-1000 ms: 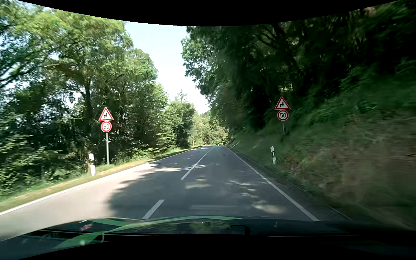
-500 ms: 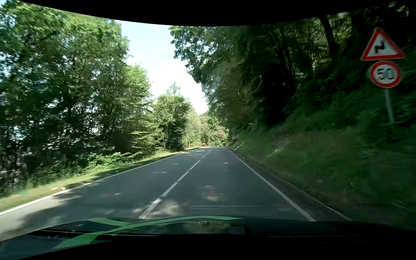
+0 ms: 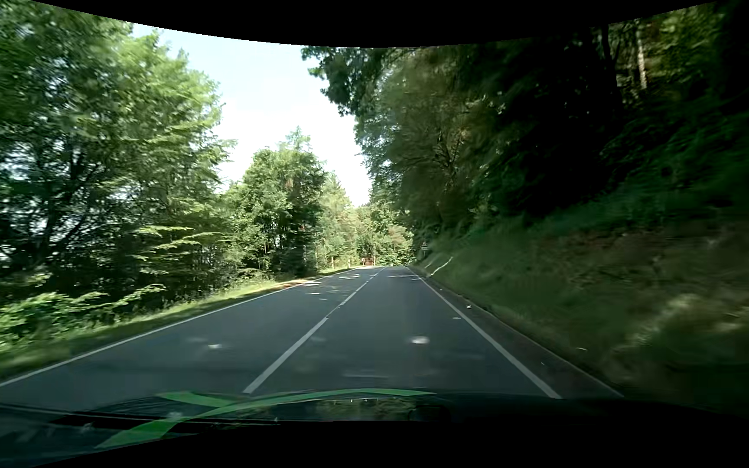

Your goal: Follow the waypoints while adhering to traffic rules and regulations

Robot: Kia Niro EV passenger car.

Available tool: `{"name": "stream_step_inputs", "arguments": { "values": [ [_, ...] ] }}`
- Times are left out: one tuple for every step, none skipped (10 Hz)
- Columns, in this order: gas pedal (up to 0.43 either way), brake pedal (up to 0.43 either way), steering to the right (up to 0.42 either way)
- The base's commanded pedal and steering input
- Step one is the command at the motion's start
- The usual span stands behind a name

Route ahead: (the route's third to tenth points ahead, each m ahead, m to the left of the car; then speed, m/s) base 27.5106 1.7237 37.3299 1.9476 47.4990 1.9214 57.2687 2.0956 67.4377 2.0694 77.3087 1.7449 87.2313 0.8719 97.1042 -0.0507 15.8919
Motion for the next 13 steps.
{"name": "stream_step_inputs", "arguments": {
  "values": [
    [0.228, 0.000, -0.006],
    [0.209, 0.000, -0.006],
    [0.209, 0.000, -0.006],
    [0.209, 0.000, -0.006],
    [0.197, 0.000, -0.006],
    [0.177, 0.000, -0.006],
    [0.118, 0.000, -0.006],
    [0.087, 0.000, -0.006],
    [0.067, 0.000, -0.006],
    [0.059, 0.000, -0.006],
    [0.059, 0.000, -0.006],
    [0.059, 0.000, -0.006],
    [0.047, 0.000, -0.006]
  ]
}}
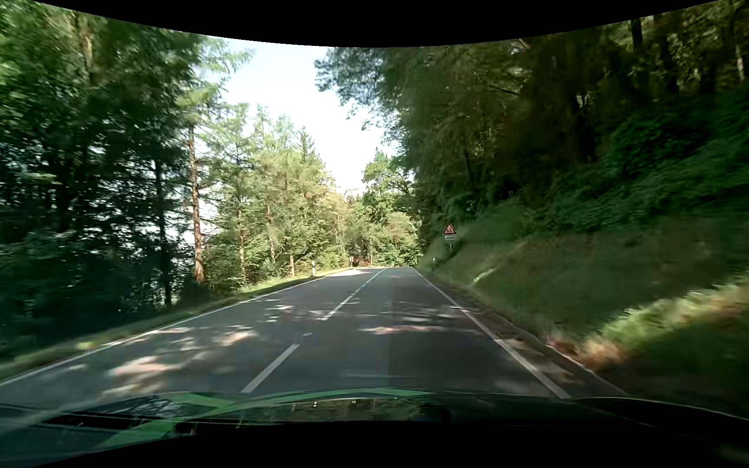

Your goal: Follow the waypoints while adhering to traffic rules and regulations

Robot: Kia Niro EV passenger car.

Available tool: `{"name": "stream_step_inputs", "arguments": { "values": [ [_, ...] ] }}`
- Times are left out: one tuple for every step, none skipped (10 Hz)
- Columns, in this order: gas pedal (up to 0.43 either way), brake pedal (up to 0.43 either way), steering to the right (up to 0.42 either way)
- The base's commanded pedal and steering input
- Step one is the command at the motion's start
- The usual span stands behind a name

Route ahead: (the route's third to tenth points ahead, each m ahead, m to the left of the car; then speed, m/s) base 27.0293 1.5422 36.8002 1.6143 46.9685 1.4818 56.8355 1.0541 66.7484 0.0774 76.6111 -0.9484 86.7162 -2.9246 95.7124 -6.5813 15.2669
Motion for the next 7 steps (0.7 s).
{"name": "stream_step_inputs", "arguments": {
  "values": [
    [0.039, 0.000, -0.005],
    [0.039, 0.000, -0.004],
    [0.028, 0.000, -0.002],
    [0.039, 0.000, -0.001],
    [0.039, 0.000, 0.000],
    [0.039, 0.000, 0.000],
    [0.039, 0.000, 0.001]
  ]
}}
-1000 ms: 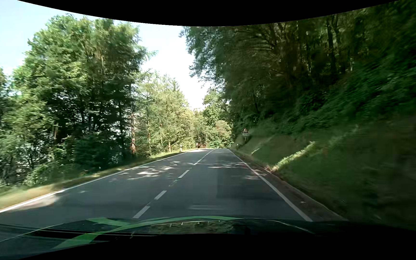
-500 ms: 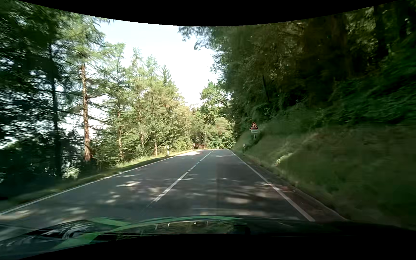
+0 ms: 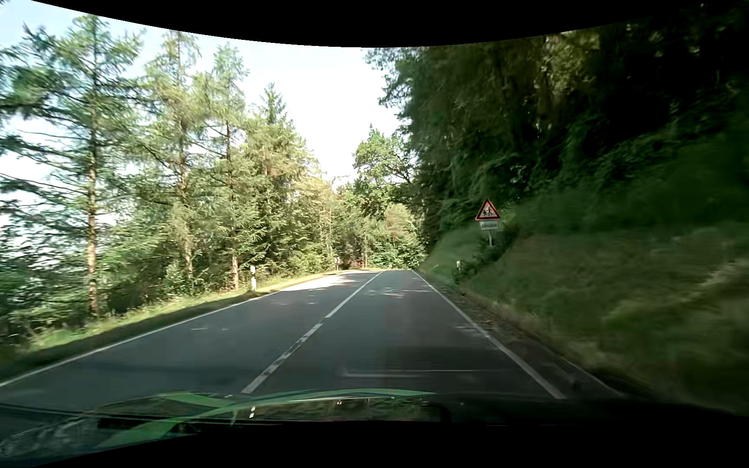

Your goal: Follow the waypoints while adhering to traffic rules and regulations

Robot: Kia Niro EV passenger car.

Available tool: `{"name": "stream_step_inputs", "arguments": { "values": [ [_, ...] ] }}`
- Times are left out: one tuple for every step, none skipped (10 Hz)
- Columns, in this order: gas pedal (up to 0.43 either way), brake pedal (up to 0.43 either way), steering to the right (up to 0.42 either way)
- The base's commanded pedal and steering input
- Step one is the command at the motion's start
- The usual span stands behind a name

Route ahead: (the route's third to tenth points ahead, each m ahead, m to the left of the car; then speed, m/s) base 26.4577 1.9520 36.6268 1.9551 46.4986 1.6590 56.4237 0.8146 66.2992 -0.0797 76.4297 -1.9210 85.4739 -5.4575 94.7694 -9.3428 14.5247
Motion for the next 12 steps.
{"name": "stream_step_inputs", "arguments": {
  "values": [
    [0.039, 0.000, 0.001],
    [0.059, 0.000, 0.001],
    [0.059, 0.000, 0.001],
    [0.059, 0.000, 0.001],
    [0.059, 0.000, 0.001],
    [0.098, 0.000, 0.001],
    [0.110, 0.000, 0.001],
    [0.110, 0.000, -0.004],
    [0.110, 0.000, -0.008],
    [0.110, 0.000, -0.011],
    [0.118, 0.000, -0.012],
    [0.118, 0.000, -0.012]
  ]
}}
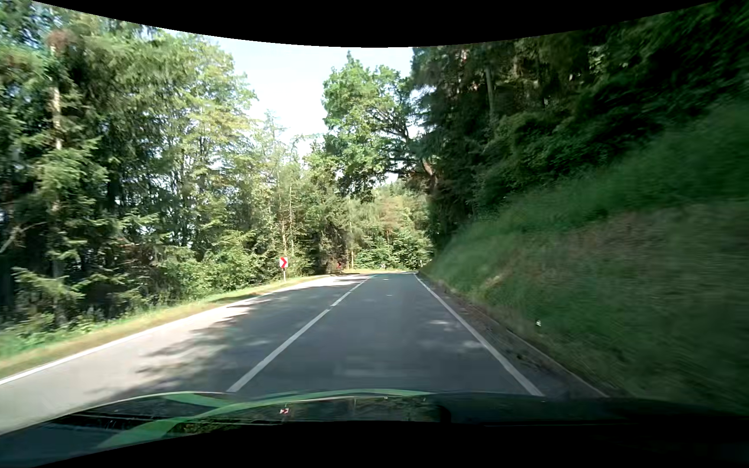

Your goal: Follow the waypoints while adhering to traffic rules and regulations

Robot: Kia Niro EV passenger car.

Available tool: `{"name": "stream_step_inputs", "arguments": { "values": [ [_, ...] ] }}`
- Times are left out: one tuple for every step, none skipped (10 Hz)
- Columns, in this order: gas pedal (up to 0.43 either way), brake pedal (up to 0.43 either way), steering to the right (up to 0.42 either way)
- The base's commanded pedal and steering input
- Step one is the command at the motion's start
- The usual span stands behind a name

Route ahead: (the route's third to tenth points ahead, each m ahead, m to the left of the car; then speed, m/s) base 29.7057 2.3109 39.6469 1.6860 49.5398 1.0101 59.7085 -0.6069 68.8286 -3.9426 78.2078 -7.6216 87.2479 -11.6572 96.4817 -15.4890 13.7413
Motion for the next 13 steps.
{"name": "stream_step_inputs", "arguments": {
  "values": [
    [0.118, 0.000, -0.012],
    [0.098, 0.000, -0.011],
    [0.087, 0.000, -0.011],
    [0.067, 0.000, -0.010],
    [0.059, 0.000, -0.010],
    [0.028, 0.000, -0.010],
    [0.028, 0.000, -0.011],
    [0.028, 0.000, -0.010],
    [0.028, 0.000, -0.009],
    [0.028, 0.000, -0.008],
    [0.039, 0.000, -0.008],
    [0.047, 0.000, -0.008],
    [0.079, 0.000, -0.008]
  ]
}}
